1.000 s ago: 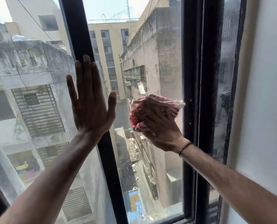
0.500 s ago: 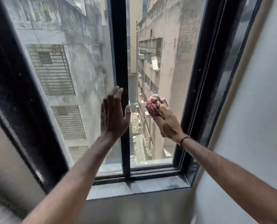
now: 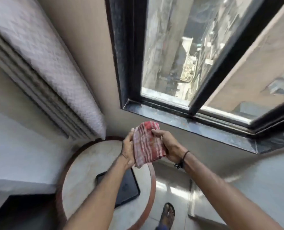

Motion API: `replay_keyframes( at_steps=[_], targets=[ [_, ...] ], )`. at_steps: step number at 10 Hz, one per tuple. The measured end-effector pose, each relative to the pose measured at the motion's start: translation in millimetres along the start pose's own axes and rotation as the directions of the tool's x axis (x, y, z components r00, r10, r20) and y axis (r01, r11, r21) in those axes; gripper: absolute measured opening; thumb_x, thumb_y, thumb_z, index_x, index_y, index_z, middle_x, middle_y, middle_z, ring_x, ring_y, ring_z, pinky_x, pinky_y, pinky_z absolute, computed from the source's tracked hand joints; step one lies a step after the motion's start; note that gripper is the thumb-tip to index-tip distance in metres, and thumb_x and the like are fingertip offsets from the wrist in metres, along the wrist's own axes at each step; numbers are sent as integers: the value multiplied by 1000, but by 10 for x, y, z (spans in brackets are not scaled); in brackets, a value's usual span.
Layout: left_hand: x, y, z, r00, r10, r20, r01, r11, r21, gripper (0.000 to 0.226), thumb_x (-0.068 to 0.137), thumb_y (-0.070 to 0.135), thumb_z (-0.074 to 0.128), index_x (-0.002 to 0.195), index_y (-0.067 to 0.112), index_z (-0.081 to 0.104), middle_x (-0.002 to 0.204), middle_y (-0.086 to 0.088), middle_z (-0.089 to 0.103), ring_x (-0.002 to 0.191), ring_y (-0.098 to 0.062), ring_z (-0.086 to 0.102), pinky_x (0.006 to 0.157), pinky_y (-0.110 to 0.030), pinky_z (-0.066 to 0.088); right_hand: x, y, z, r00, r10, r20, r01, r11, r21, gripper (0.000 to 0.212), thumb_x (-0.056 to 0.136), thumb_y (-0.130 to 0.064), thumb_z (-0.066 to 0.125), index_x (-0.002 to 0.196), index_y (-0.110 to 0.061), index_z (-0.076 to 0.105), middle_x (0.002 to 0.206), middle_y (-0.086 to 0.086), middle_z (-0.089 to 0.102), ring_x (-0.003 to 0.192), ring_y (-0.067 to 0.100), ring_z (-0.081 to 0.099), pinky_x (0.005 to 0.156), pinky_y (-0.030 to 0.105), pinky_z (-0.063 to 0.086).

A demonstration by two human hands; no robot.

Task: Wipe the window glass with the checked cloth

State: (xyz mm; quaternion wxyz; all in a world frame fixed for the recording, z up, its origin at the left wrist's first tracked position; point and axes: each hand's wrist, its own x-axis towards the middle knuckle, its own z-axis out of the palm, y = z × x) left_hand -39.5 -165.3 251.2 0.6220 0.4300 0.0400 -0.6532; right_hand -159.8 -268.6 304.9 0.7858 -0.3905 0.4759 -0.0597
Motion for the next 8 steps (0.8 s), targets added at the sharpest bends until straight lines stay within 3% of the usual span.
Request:
replay_keyframes(
  at_steps=[1, 2, 3, 4, 5, 6, 7, 8],
  targets=[
    [-86, -310, -919, 960, -88, -267, 98, 995, 24, 50, 95, 35, 67, 131, 1, 73, 108, -20, 82, 92, -30, 82, 86, -44, 66, 562, 774, 287, 984, -78, -158, 15, 930, -368, 15, 95, -5, 72, 90, -15, 82, 97, 8, 79, 82, 20, 75, 87, 39, 64],
    [-80, -563, -1512, 848, -59, -527, 136, 985, 109, 47, 92, 12, 73, 135, -5, 67, 104, -21, 81, 80, -27, 81, 73, -41, 67, 889, 1321, 404, 980, -77, -182, -31, 847, -530, 16, 88, -6, 82, 93, -21, 83, 85, -8, 81, 81, 11, 75, 81, 32, 63],
    [-43, -944, -2218, 710, -25, -703, 264, 936, 234, 46, 90, 5, 72, 135, 1, 66, 123, -22, 77, 106, -32, 77, 97, -47, 63, 1374, 2173, 532, 970, 125, -208, -225, 786, -577, 20, 84, -14, 89, 102, -17, 82, 91, -4, 85, 90, 21, 82, 77, 32, 66],
    [5, -1161, -2596, 656, -8, -755, 318, 910, 266, 46, 89, 1, 70, 134, 3, 66, 127, -20, 76, 110, -31, 75, 102, -44, 61, 1600, 2617, 571, 949, 189, -252, -306, 744, -594, 35, 82, -17, 91, 115, -10, 80, 107, 8, 83, 100, 28, 80, 92, 42, 66],
    [142, -1466, -3044, 609, -35, -792, 347, 910, 227, 44, 90, -3, 66, 133, 4, 69, 127, -20, 76, 113, -35, 76, 101, -51, 62, 1890, 3115, 544, 928, 217, -302, -359, 733, -578, 37, 83, -17, 91, 116, -7, 78, 111, 12, 79, 107, 31, 76, 99, 44, 63],
    [239, -1538, -3185, 592, -29, -806, 352, 908, 226, 42, 91, -5, 64, 132, 1, 68, 128, -22, 76, 114, -36, 75, 101, -50, 62, 1998, 3220, 500, 921, 218, -322, -372, 736, -565, 35, 86, -16, 87, 118, -8, 76, 118, 13, 77, 111, 32, 74, 101, 46, 63],
    [249, -1501, -3155, 567, 45, -823, 373, 876, 305, 45, 92, -2, 64, 136, 3, 63, 135, -17, 71, 113, -31, 71, 90, -32, 60, 1942, 3118, 442, 927, 123, -354, -324, 738, -593, 34, 91, -21, 77, 124, -12, 75, 125, 14, 77, 113, 31, 73, 105, 42, 61],
    [140, -1378, -2969, 578, 135, -805, 406, 808, 427, 48, 94, 4, 63, 141, 8, 59, 141, -14, 66, 113, -27, 66, 89, -30, 56, 1741, 2908, 358, 928, -12, -373, -260, 697, -668, 41, 92, -29, 71, 131, -15, 72, 127, 12, 77, 111, 29, 72, 105, 39, 58]
  ],
)
